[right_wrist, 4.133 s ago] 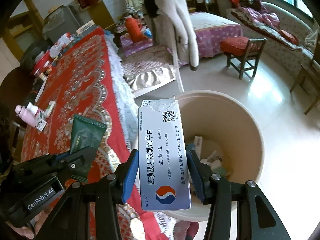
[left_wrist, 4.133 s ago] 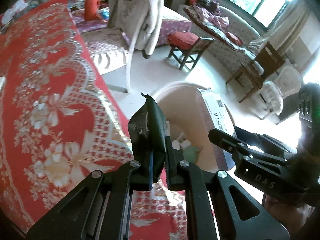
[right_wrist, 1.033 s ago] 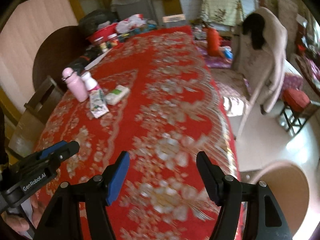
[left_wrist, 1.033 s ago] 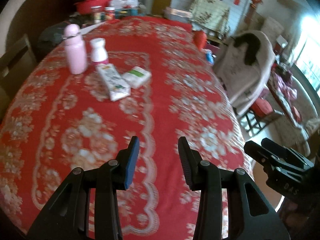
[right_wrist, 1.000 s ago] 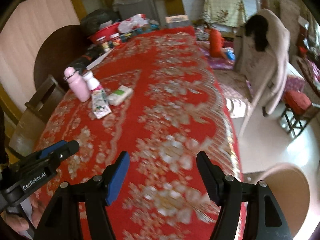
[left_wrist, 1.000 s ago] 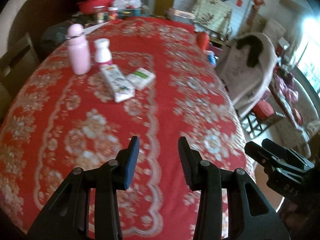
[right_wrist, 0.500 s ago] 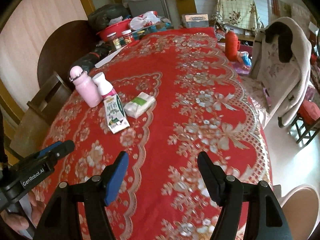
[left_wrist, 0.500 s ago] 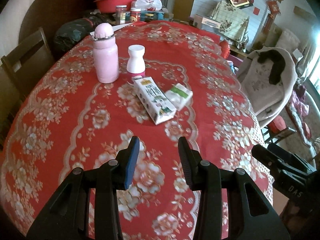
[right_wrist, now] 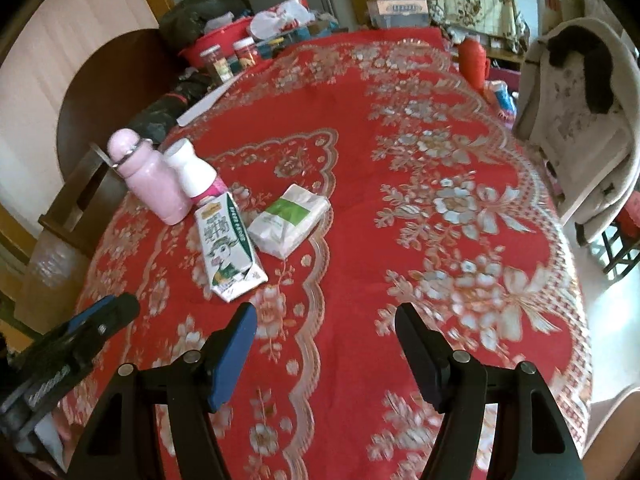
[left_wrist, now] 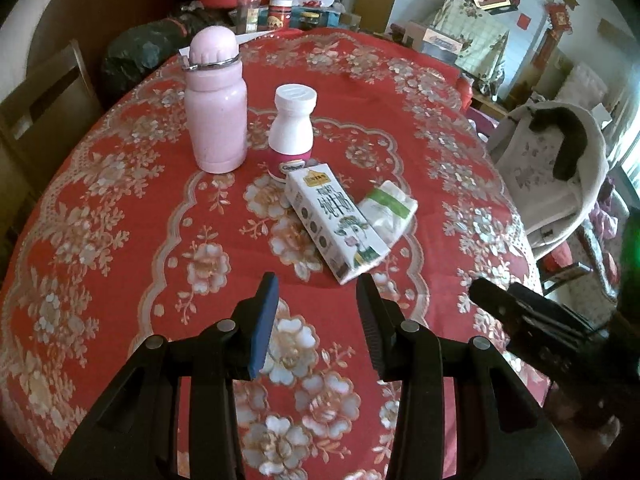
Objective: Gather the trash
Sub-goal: 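Grasp the milk carton with the left tool while the right tool grasps the white tissue pack, then carry the milk carton and tissue pack with both tools over the bucket, then open both tools to drop the carton and tissue pack into the bucket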
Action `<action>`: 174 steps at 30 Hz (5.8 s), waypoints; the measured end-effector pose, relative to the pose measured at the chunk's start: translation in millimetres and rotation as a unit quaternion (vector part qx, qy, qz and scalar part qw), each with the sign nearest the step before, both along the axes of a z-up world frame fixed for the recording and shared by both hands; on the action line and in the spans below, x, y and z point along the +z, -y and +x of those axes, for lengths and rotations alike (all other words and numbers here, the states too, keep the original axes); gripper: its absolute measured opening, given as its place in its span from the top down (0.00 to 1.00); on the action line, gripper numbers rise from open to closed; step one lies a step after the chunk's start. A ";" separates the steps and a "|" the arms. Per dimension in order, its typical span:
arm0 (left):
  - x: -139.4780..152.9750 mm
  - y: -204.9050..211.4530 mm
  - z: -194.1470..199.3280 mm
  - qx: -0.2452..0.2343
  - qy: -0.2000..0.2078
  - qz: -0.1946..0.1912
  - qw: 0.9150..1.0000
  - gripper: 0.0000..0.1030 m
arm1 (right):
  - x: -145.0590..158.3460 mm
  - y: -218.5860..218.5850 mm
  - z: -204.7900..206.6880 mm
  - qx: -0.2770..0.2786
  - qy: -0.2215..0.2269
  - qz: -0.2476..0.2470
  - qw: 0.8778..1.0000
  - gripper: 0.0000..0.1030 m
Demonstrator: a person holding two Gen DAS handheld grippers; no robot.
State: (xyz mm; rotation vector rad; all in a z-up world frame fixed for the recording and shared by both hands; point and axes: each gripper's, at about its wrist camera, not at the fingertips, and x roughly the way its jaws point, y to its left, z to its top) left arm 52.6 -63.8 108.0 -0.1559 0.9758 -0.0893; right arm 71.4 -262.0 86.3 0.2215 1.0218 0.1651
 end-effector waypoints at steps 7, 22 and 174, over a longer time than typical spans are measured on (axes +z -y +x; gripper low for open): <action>-7.4 -12.8 19.9 0.005 -0.010 -0.004 1.000 0.63 | -25.9 -17.0 56.8 -0.020 -0.040 0.024 0.999 0.33; -27.1 -27.0 49.7 0.020 -0.039 -0.024 0.999 0.63 | -54.8 -48.2 137.2 -0.053 -0.069 0.030 0.996 0.29; -59.0 456.3 -218.8 -0.392 -0.084 0.017 0.916 0.43 | -44.8 382.6 -364.6 -0.337 -0.058 0.031 0.939 0.57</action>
